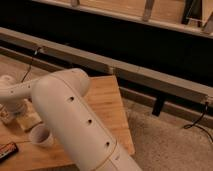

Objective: Place the white sponge in the ceramic bowl

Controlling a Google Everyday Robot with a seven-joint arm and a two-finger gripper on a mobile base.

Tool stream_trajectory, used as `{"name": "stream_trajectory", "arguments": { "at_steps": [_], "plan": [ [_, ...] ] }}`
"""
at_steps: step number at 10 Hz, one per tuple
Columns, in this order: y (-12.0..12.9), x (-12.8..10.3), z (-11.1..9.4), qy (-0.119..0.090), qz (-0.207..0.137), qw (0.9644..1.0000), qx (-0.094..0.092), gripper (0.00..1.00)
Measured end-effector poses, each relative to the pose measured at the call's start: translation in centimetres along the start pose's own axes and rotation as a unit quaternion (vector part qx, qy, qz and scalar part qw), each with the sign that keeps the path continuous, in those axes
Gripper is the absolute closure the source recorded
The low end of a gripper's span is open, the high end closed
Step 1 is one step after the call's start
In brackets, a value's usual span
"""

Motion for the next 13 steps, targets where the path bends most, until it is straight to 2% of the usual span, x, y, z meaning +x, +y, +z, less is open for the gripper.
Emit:
{"name": "stream_trajectory", "arguments": {
  "at_steps": [4, 13],
  "plan": [
    [-0.6, 0.8, 0.8, 0.001, -0.008, 1.0000, -0.005, 0.35],
    [-1.0, -0.3, 2.8, -0.003, -0.016, 0.9996, -0.025, 0.35]
  ]
}}
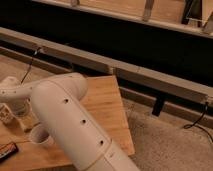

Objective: Place the white sponge in the ceramic bowl

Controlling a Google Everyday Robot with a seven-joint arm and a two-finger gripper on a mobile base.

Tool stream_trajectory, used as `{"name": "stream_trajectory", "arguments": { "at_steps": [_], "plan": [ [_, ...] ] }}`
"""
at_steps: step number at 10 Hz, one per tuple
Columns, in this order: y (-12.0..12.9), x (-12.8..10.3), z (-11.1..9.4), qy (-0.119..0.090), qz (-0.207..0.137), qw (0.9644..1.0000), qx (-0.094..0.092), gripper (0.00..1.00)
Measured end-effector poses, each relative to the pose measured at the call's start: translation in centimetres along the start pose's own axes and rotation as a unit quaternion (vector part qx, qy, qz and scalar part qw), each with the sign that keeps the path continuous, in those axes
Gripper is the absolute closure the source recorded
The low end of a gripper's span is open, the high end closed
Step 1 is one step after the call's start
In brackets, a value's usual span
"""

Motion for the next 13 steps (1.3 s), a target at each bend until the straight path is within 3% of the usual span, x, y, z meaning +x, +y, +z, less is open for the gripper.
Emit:
{"name": "stream_trajectory", "arguments": {
  "at_steps": [4, 5, 10, 11, 13],
  "plan": [
    [-0.2, 0.1, 0.5, 0.002, 0.002, 1.0000, -0.004, 0.37],
    [-0.1, 0.1, 0.6, 0.003, 0.003, 1.0000, -0.006, 0.43],
    [-0.3, 0.2, 0.4, 0.012, 0.003, 0.9999, -0.007, 0.95],
    [-0.4, 0.1, -0.4, 0.014, 0.001, 0.9999, -0.003, 1.00],
    [-1.1, -0.5, -3.1, 0.017, 0.005, 0.9997, 0.014, 1.00]
  ]
}}
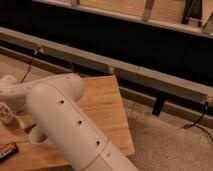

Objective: Place the white sponge in the ceramic bowl

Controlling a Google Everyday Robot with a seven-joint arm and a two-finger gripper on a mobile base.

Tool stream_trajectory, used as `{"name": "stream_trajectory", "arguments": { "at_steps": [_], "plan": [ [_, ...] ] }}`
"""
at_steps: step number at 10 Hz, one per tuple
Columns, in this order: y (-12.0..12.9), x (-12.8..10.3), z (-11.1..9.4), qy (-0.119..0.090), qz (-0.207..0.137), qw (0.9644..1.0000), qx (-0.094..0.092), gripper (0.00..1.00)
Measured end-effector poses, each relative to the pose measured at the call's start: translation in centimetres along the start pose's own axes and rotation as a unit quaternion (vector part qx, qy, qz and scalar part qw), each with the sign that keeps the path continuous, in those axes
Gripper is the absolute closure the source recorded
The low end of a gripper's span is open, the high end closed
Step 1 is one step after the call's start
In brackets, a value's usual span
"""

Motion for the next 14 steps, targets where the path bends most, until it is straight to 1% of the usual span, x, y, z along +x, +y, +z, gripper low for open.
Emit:
{"name": "stream_trajectory", "arguments": {
  "at_steps": [2, 3, 4, 5, 6, 8, 9, 10, 11, 13, 14],
  "plan": [
    [-0.9, 0.0, -3.6, 0.010, 0.017, 0.9995, 0.026, 1.00],
    [-1.4, 0.7, -5.6, 0.025, 0.031, 0.9983, 0.043, 1.00],
    [-1.9, 1.6, -7.0, 0.039, 0.050, 0.9963, 0.057, 1.00],
    [-2.5, 3.0, -8.6, 0.051, 0.081, 0.9927, 0.073, 1.00],
    [-3.3, 4.6, -10.3, 0.054, 0.116, 0.9878, 0.089, 1.00],
    [-4.4, 7.3, -12.6, 0.048, 0.175, 0.9772, 0.111, 1.00],
    [-5.0, 8.5, -13.2, 0.041, 0.199, 0.9720, 0.118, 1.00],
    [-5.4, 9.4, -13.5, 0.029, 0.219, 0.9674, 0.123, 1.00],
    [-5.8, 10.0, -13.5, 0.015, 0.235, 0.9637, 0.126, 1.00],
    [-6.8, 10.8, -12.9, -0.017, 0.262, 0.9563, 0.129, 1.00],
    [-7.1, 10.7, -12.4, -0.026, 0.265, 0.9551, 0.129, 1.00]
  ]
}}
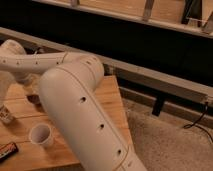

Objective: Place the white sponge in the ceramic bowl

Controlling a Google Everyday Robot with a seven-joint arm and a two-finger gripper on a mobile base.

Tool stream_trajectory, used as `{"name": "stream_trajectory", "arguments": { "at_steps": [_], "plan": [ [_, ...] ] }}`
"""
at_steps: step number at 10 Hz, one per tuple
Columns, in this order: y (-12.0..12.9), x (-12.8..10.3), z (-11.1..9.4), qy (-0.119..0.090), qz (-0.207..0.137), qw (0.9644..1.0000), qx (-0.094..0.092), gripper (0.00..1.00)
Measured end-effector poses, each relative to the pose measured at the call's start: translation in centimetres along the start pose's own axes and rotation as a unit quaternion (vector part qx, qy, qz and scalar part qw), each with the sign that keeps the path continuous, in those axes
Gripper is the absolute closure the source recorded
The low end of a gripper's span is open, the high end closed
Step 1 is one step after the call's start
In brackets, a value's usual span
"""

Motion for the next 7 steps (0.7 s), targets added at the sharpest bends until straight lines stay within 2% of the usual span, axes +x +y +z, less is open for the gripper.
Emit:
{"name": "stream_trajectory", "arguments": {
  "at_steps": [3, 7],
  "plan": [
    [-0.6, -0.7, 1.7, -0.013, 0.002, 0.9999, -0.002, 1.00],
    [-1.2, -1.8, 3.8, -0.006, -0.022, 0.9997, -0.003, 1.00]
  ]
}}
